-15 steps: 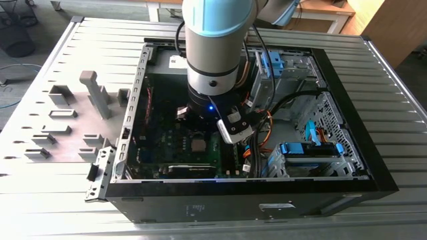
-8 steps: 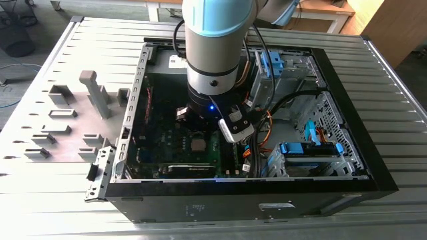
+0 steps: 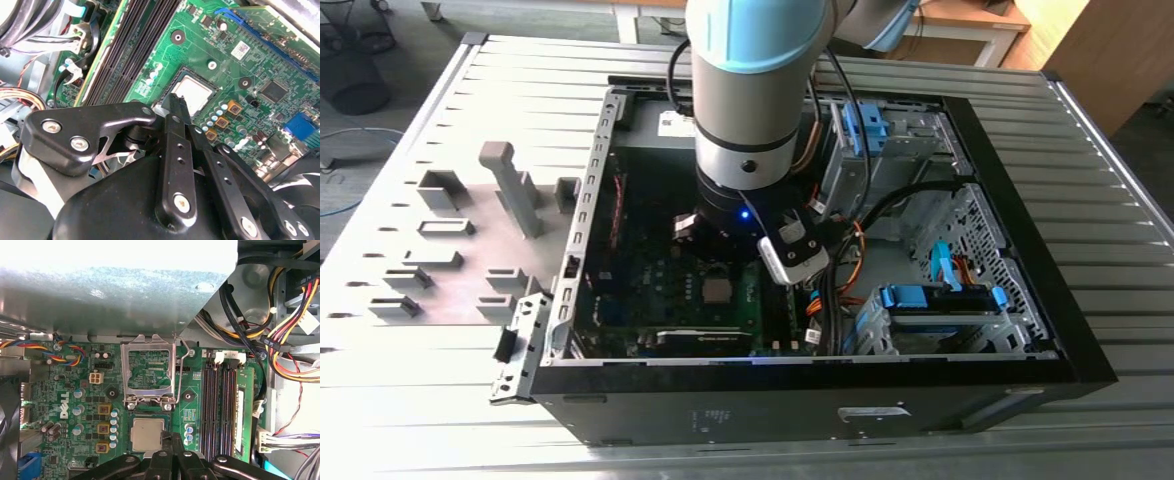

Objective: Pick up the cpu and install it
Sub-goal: 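Close the cpu cover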

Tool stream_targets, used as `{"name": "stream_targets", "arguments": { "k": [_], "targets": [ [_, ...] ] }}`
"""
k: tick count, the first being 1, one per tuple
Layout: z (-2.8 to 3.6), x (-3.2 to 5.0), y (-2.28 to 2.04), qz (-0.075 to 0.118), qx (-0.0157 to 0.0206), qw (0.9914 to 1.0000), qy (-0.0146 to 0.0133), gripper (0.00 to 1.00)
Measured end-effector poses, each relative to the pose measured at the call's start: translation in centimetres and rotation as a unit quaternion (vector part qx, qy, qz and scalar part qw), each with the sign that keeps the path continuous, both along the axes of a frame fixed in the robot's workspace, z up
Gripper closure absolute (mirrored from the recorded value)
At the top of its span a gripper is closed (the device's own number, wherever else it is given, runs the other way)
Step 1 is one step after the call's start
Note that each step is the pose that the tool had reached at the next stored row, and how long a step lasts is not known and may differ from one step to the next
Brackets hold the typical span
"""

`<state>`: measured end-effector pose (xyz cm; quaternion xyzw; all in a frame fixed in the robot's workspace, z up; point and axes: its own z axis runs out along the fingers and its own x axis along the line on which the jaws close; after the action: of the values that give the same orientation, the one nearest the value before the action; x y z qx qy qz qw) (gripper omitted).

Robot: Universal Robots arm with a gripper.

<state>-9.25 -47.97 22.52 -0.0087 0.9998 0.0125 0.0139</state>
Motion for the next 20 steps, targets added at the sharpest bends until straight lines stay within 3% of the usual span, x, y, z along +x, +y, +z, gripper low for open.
{"name": "stream_targets", "arguments": {
  "k": [20],
  "targets": [
    [0.15,0.26,0.28,0.001,0.0002,1.00000,0.0000,0.89]
  ]
}}
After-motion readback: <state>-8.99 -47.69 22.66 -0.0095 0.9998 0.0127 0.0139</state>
